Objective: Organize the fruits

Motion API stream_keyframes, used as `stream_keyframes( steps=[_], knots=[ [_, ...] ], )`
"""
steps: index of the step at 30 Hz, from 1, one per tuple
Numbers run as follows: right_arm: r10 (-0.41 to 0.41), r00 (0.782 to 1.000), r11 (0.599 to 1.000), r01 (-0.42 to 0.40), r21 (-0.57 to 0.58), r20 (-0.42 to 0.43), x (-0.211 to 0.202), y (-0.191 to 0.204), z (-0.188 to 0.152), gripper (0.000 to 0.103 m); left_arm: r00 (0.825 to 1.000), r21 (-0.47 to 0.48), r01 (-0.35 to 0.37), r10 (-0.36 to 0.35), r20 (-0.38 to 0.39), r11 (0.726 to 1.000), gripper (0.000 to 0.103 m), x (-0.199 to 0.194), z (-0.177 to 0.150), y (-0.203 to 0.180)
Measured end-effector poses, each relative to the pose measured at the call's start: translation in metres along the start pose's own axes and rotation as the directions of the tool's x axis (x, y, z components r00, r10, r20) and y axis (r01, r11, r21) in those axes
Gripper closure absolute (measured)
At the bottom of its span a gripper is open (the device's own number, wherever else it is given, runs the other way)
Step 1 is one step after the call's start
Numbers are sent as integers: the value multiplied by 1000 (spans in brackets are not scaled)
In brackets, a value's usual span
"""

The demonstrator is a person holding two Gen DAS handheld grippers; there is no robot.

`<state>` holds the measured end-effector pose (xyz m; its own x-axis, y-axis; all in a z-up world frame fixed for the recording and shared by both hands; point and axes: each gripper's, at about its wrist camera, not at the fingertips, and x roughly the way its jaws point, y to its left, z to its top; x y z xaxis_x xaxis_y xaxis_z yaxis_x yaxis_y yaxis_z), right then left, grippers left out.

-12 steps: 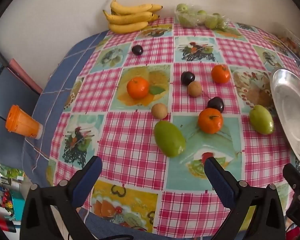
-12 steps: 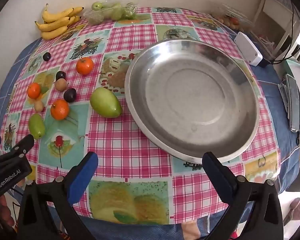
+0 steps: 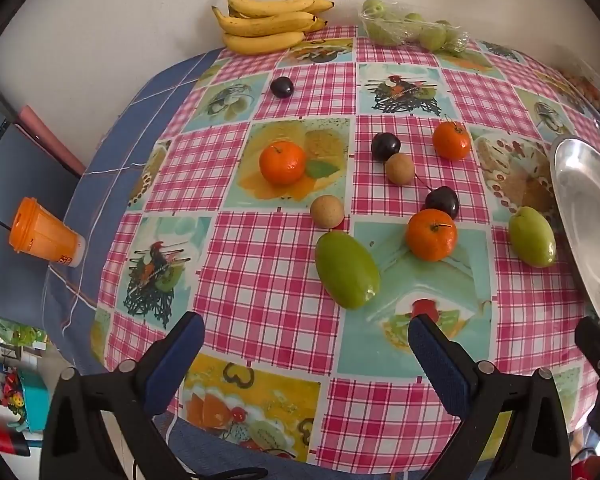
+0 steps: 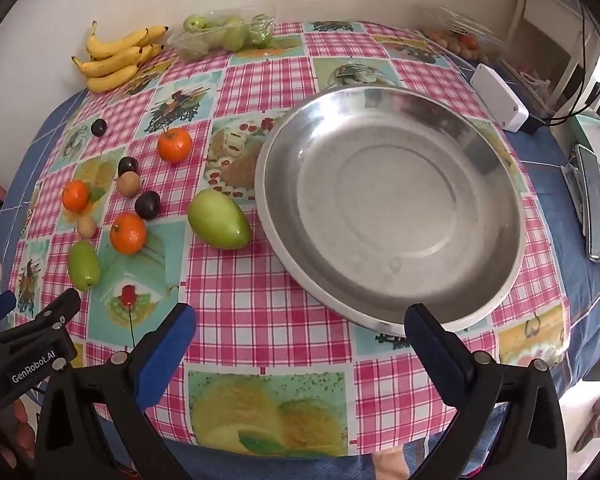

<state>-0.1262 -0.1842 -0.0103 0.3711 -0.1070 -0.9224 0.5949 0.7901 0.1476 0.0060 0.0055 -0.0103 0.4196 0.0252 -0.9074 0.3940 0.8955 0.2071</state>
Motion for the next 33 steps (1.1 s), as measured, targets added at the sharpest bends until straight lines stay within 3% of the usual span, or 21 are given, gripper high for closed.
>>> stream_keyframes(
  steps=[4, 33],
  knots=[
    [4, 1000, 1000, -4, 8, 9, 1, 17, -7, 0, 1000, -1, 6, -6, -7, 1000, 0, 1, 0, -1],
    [-15, 1000, 1000, 15, 10, -15, -1, 16, -6, 0, 999, -17, 11, -12, -38, 1000, 0, 7, -1, 1]
  ],
)
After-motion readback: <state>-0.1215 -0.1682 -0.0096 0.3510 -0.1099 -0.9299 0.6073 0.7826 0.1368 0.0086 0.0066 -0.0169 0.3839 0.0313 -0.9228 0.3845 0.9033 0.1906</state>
